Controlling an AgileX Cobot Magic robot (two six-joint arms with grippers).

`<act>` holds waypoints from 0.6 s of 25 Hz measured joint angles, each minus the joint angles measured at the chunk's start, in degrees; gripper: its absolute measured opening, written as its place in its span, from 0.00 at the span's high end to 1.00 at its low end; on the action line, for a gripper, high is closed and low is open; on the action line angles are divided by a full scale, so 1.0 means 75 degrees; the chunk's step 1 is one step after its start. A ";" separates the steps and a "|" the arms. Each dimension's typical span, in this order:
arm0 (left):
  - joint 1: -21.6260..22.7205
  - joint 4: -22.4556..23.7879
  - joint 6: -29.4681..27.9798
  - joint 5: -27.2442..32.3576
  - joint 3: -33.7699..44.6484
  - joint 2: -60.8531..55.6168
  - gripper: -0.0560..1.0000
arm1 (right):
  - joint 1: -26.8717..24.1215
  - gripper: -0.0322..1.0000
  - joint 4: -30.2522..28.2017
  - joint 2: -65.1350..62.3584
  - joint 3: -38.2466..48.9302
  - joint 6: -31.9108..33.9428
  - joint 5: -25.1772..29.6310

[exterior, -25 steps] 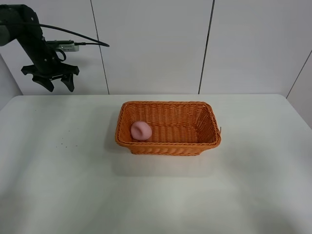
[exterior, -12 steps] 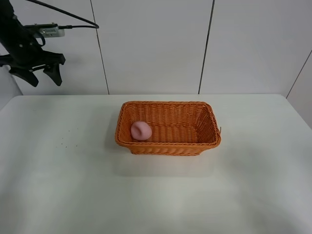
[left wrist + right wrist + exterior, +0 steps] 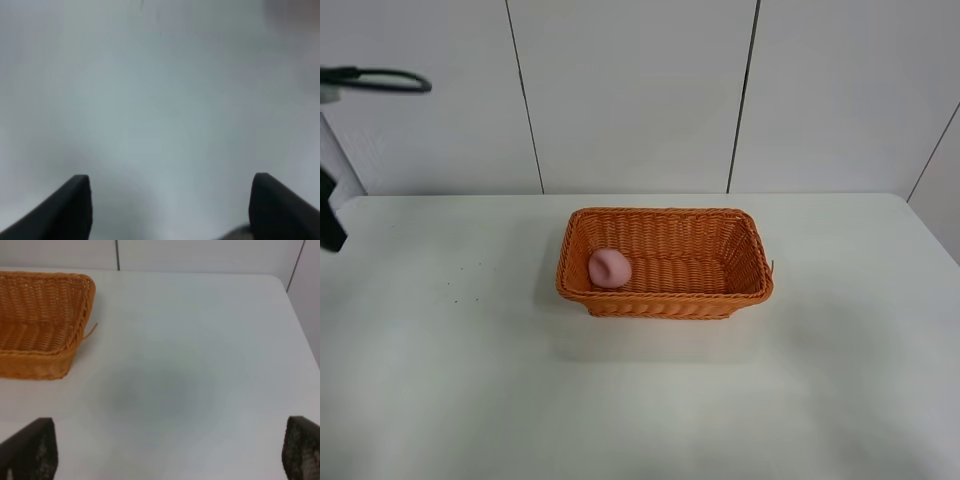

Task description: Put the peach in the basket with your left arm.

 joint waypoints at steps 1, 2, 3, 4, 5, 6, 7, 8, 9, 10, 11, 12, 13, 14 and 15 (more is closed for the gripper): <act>0.0000 0.0084 0.0000 0.0000 0.0486 -0.0398 0.30 | 0.0000 0.30 0.0000 0.0000 0.0000 0.0000 0.0000; 0.0000 0.0137 0.0000 0.0000 0.0958 -0.0877 0.30 | 0.0000 0.30 0.0000 0.0000 0.0000 0.0000 0.0000; 0.0000 0.0163 0.0000 0.0000 0.1343 -0.1351 0.30 | 0.0000 0.30 0.0000 0.0000 0.0000 0.0000 0.0000; 0.0000 0.0166 0.0000 -0.0015 0.1794 -0.1822 0.30 | 0.0000 0.30 0.0000 0.0000 0.0000 0.0000 0.0000; 0.0000 0.0166 0.0000 -0.0022 0.2232 -0.2210 0.30 | 0.0000 0.30 0.0000 0.0000 0.0000 0.0000 0.0000; 0.0000 0.0158 0.0000 -0.0069 0.2585 -0.2668 0.30 | 0.0000 0.30 0.0000 0.0000 0.0000 0.0000 0.0000; 0.0000 0.0142 0.0000 -0.0163 0.2986 -0.3122 0.30 | 0.0000 0.30 0.0000 0.0000 0.0000 0.0000 0.0000; 0.0000 0.0142 0.0000 -0.0294 0.3356 -0.3496 0.30 | 0.0000 0.30 0.0000 0.0000 0.0000 0.0000 0.0000; 0.0000 0.0142 0.0000 -0.0410 0.3696 -0.3929 0.30 | 0.0000 0.30 0.0000 0.0000 0.0000 0.0000 0.0000; 0.0000 0.0142 0.0000 -0.0499 0.3960 -0.4345 0.30 | 0.0000 0.30 0.0000 0.0000 0.0000 0.0000 0.0000; 0.0000 0.0142 0.0000 -0.0588 0.4244 -0.4746 0.30 | 0.0000 0.30 0.0000 0.0000 0.0000 0.0000 0.0000; 0.0000 0.0140 0.0000 -0.0641 0.4419 -0.5067 0.30 | 0.0000 0.30 0.0000 0.0000 0.0000 0.0000 0.0000; 0.0000 0.0140 0.0000 -0.0715 0.4472 -0.5418 0.30 | 0.0000 0.30 0.0000 0.0000 0.0000 0.0000 0.0000; 0.0000 0.0140 0.0000 -0.0785 0.4491 -0.5747 0.30 | 0.0000 0.30 0.0000 0.0000 0.0000 0.0000 0.0000; 0.0000 0.0140 0.0000 -0.0828 0.4506 -0.6006 0.30 | 0.0000 0.30 0.0000 0.0000 0.0000 0.0000 0.0000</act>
